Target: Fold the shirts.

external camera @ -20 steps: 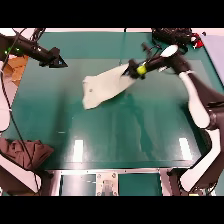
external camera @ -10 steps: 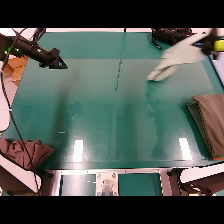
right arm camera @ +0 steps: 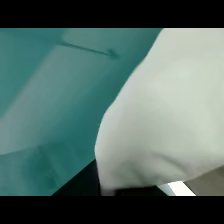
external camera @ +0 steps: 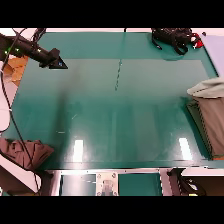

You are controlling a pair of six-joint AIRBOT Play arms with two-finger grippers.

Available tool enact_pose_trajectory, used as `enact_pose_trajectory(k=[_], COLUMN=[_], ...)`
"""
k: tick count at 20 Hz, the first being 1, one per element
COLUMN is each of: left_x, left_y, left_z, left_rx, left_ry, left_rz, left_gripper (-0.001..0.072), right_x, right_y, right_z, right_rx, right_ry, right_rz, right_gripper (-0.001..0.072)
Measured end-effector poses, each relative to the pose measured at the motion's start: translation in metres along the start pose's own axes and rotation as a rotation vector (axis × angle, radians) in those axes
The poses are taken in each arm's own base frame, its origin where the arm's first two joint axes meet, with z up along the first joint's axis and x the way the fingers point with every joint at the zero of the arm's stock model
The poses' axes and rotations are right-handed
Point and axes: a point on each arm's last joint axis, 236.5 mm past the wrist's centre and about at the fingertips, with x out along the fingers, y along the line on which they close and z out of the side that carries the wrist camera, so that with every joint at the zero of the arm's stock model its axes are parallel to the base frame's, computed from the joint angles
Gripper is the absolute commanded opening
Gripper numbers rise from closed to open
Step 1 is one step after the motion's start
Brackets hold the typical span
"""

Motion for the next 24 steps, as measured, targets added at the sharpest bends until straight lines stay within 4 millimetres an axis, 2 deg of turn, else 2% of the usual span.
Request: enact_pose_trajectory(k=[2,5,8,12,13,15,16,18,20,21,22,24], left_x=[0.0,0.0,0.0,0.0,0.0,0.0,0.0,0.0,0.0,0.0,-0.001,-0.005], left_y=[-0.001,-0.002,-0.003,-0.003,-0.003,-0.003,-0.003,-0.003,-0.004,-0.005,-0.007,-0.012], left_z=[-0.002,-0.007,-0.011,-0.013,-0.014,-0.014,-0.014,-0.014,-0.013,-0.012,-0.012,-0.009], left_rx=[0.0,0.0,0.0,0.0,0.0,0.0,0.0,0.0,0.001,0.005,0.01,0.022], left_ry=[0.01,0.031,0.046,0.054,0.058,0.058,0.058,0.058,0.056,0.052,0.048,0.033], left_rz=[-0.002,-0.007,-0.011,-0.012,-0.013,-0.014,-0.014,-0.014,-0.015,-0.022,-0.028,-0.036], left_gripper=[0.0025,0.0025,0.0025,0.0025,0.0025,0.0025,0.0024,0.0025,0.0024,0.0024,0.0024,0.0024], right_x=[-0.011,-0.024,-0.023,-0.018,-0.018,-0.017,-0.014,-0.012,-0.007,-0.002,0.003,0.019], right_y=[-0.031,-0.059,-0.089,-0.152,-0.167,-0.194,-0.203,-0.215,-0.217,-0.212,-0.204,-0.178], right_z=[-0.015,-0.035,-0.058,-0.106,-0.118,-0.145,-0.156,-0.174,-0.179,-0.177,-0.172,-0.156], right_rx=[0.052,0.145,0.226,0.331,0.352,0.384,0.393,0.407,0.414,0.409,0.397,0.344], right_ry=[0.044,0.082,0.136,0.264,0.299,0.383,0.418,0.475,0.497,0.497,0.488,0.449], right_rz=[-0.12,-0.241,-0.345,-0.57,-0.625,-0.726,-0.755,-0.799,-0.808,-0.791,-0.766,-0.688], right_gripper=[0.0017,0.0017,0.0018,0.0028,0.0157,0.058,0.0593,0.0593,0.0578,0.0357,0.0025,0.0018])
